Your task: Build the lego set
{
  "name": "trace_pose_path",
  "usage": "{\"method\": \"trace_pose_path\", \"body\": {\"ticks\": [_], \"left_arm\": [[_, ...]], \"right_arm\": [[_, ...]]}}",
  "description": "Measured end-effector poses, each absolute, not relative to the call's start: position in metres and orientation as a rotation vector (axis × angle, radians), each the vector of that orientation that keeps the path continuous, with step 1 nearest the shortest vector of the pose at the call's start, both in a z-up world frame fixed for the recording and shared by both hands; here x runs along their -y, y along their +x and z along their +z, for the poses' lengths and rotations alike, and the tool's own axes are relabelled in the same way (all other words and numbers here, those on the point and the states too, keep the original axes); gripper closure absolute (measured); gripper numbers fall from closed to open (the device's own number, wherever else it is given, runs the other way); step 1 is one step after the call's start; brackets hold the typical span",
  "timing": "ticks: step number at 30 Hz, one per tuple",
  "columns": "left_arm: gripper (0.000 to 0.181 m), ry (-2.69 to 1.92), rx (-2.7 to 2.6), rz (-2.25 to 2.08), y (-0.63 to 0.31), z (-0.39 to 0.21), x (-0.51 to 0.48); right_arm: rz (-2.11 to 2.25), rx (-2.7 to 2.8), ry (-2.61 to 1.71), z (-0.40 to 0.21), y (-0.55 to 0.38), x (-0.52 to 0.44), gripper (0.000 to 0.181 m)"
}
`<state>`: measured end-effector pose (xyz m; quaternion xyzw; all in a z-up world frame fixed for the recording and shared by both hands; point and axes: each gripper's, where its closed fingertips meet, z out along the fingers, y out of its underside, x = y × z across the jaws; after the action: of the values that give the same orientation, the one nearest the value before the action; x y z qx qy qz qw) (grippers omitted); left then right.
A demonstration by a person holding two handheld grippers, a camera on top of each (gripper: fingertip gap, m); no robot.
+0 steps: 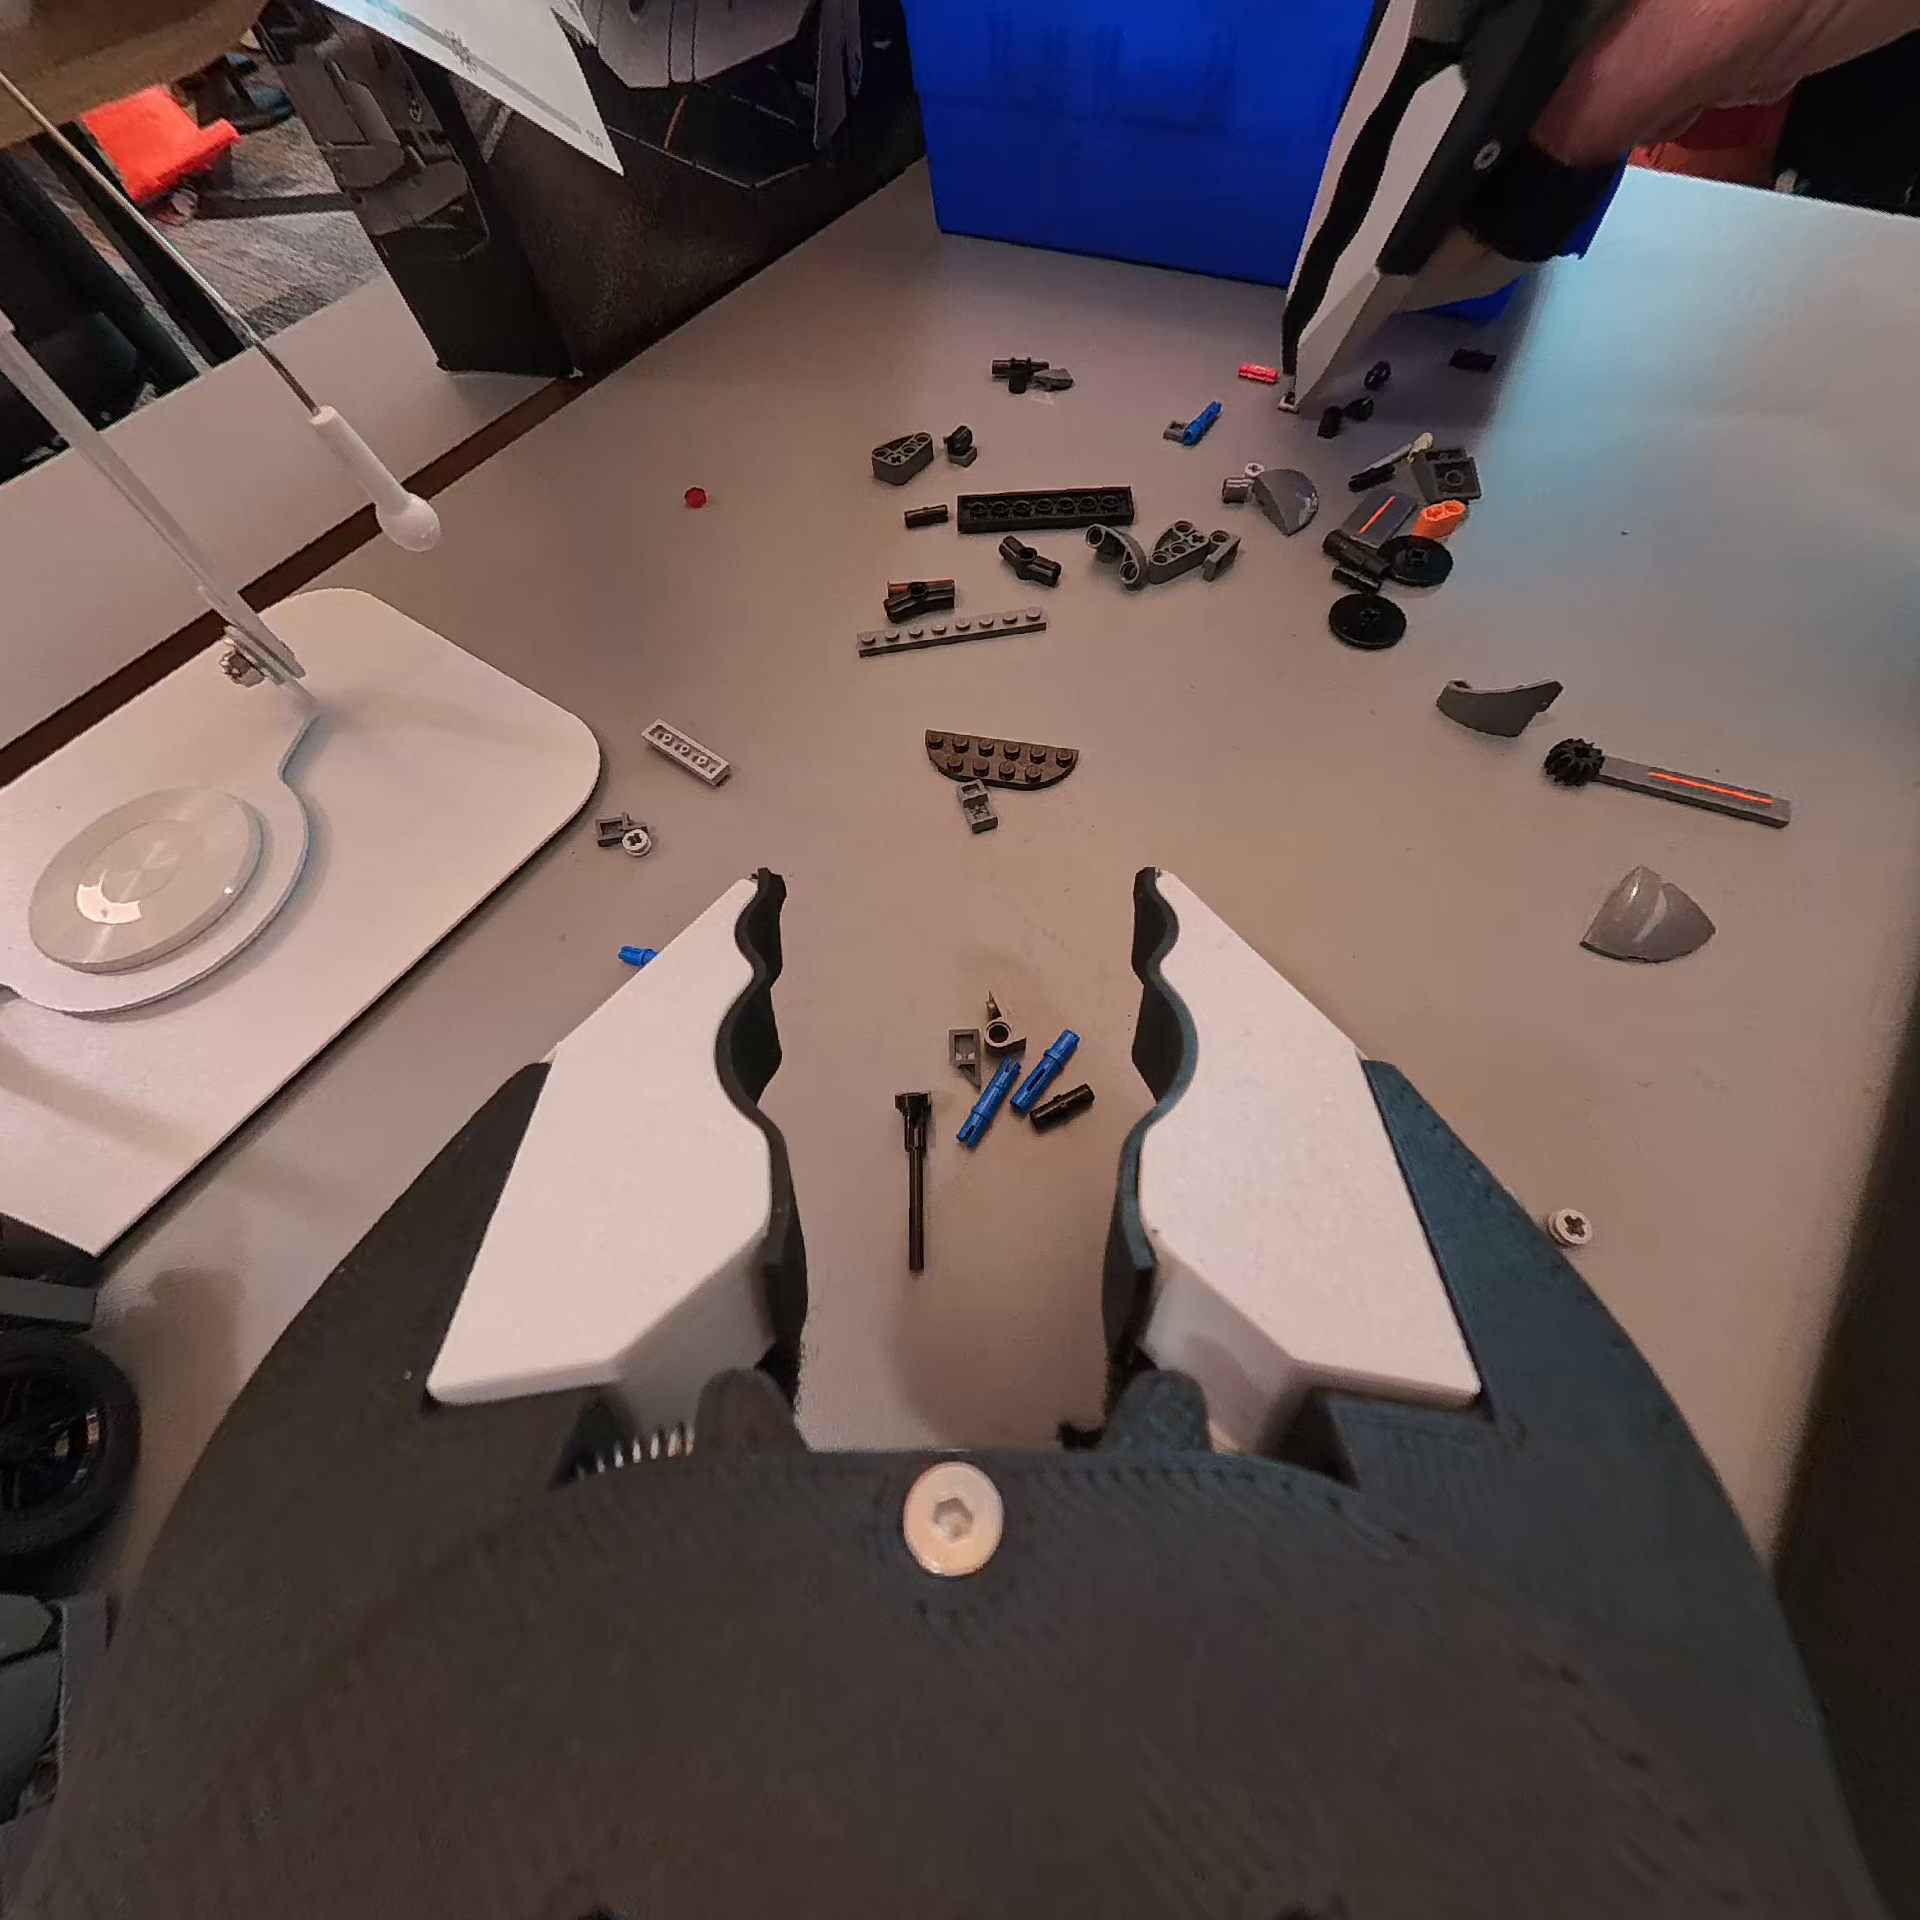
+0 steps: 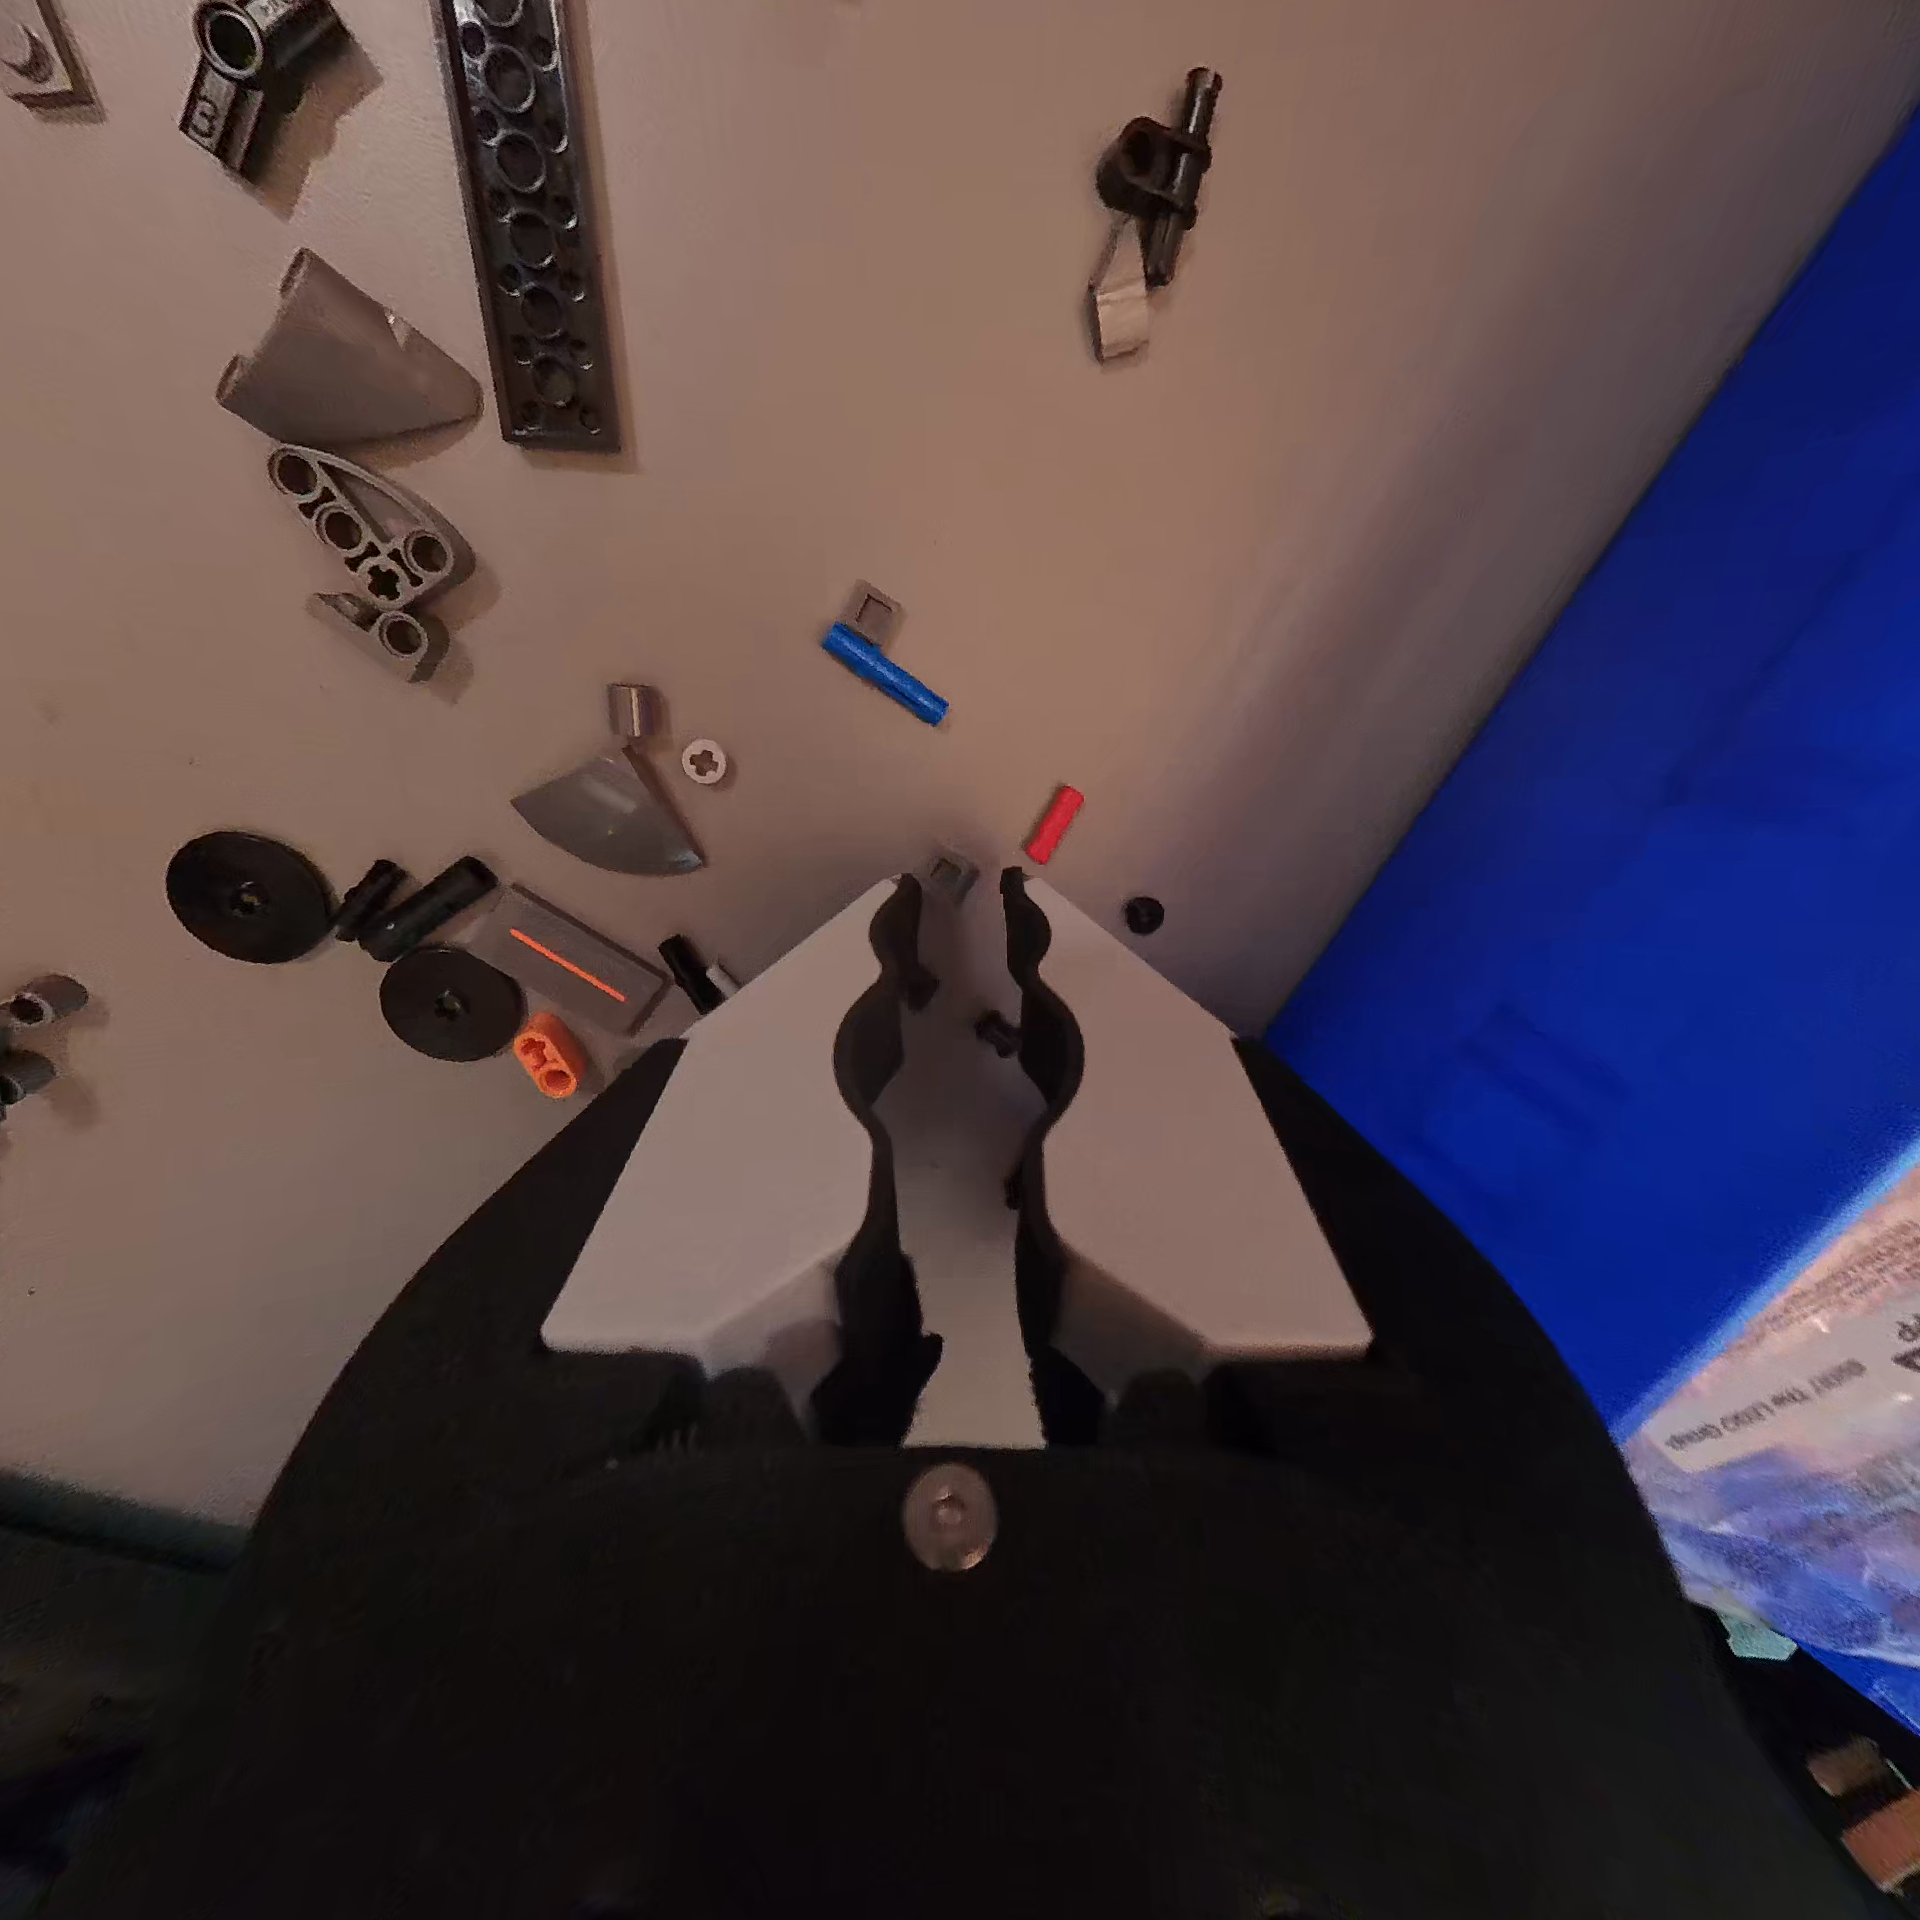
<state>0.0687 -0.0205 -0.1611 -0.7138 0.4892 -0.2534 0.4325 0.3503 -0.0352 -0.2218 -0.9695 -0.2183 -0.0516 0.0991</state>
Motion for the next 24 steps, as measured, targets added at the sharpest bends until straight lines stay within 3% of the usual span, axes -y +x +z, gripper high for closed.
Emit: {"method": "trace_pose_path", "body": {"ticks": [24], "left_arm": [[0.115, -1.786, -1.22, -0.631, 0.068, -0.163, 0.019]], "right_arm": [[-0.022, 0.69, -2.822, -0.218, 0.335, 0.034, 0.181]]}}
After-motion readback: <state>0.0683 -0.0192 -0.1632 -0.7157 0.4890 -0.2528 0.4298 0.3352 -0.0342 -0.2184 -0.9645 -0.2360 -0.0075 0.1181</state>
